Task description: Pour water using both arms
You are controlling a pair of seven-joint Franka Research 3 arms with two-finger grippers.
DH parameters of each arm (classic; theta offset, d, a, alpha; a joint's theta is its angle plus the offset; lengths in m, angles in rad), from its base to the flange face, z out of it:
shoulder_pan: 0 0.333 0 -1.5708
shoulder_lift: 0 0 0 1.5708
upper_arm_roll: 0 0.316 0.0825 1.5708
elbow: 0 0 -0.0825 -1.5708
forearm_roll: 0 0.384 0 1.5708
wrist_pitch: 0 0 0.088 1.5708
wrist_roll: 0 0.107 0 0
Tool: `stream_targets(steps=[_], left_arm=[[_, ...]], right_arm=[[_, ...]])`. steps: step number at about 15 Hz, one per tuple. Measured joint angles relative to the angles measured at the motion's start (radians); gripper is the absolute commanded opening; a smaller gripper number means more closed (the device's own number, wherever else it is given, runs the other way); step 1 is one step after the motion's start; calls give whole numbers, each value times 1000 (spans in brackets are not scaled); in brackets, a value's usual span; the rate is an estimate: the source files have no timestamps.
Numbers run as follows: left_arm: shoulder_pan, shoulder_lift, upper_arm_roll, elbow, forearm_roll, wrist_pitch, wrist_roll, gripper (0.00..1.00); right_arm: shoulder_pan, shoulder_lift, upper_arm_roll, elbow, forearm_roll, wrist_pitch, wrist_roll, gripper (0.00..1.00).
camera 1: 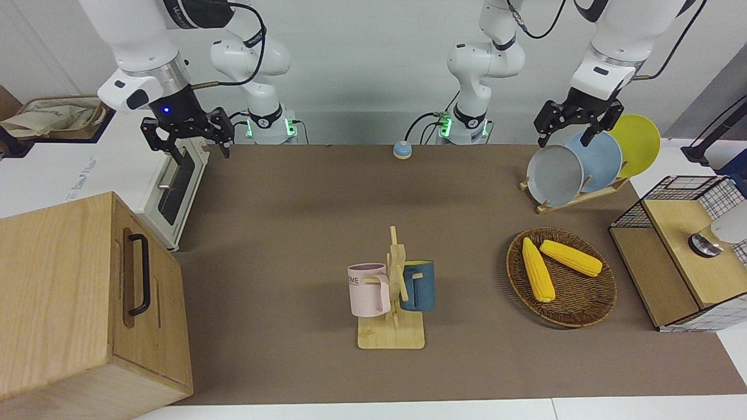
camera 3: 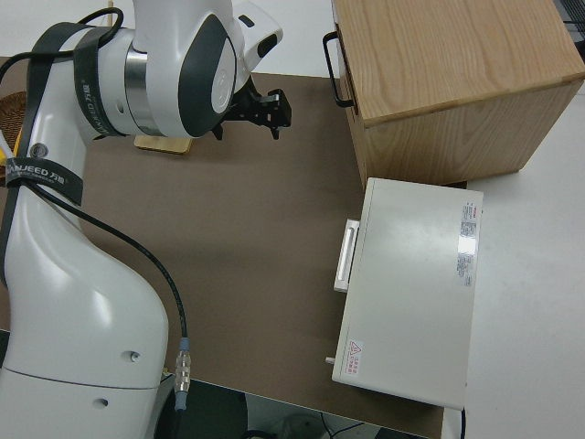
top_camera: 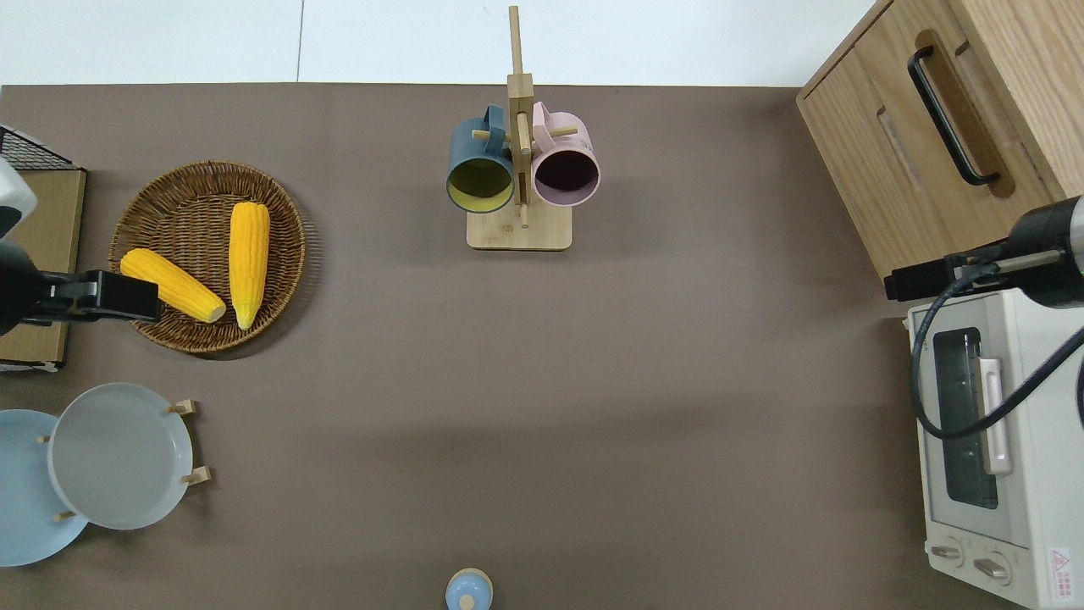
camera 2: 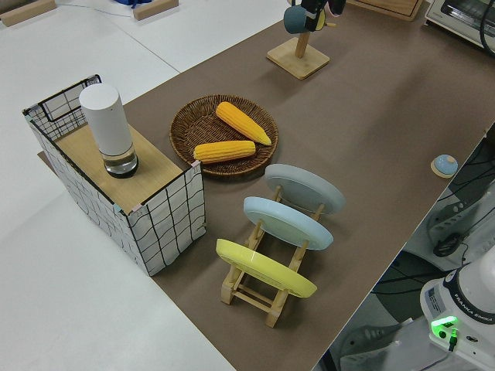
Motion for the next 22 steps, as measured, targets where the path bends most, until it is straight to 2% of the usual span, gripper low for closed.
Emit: stream_targets(steps=[16, 19, 22], left_arm=[[1, -2, 6, 0, 0, -2, 1, 995], [2, -2, 11, 0, 0, -4, 1, 995], [15, -2, 18, 0, 0, -9, 28, 995]], right_arm=[[0, 2, 5, 10, -12, 4, 0, 987], [3, 12, 30, 0, -12, 57, 0, 987], [34, 20, 56, -29, -12, 100, 0, 987]])
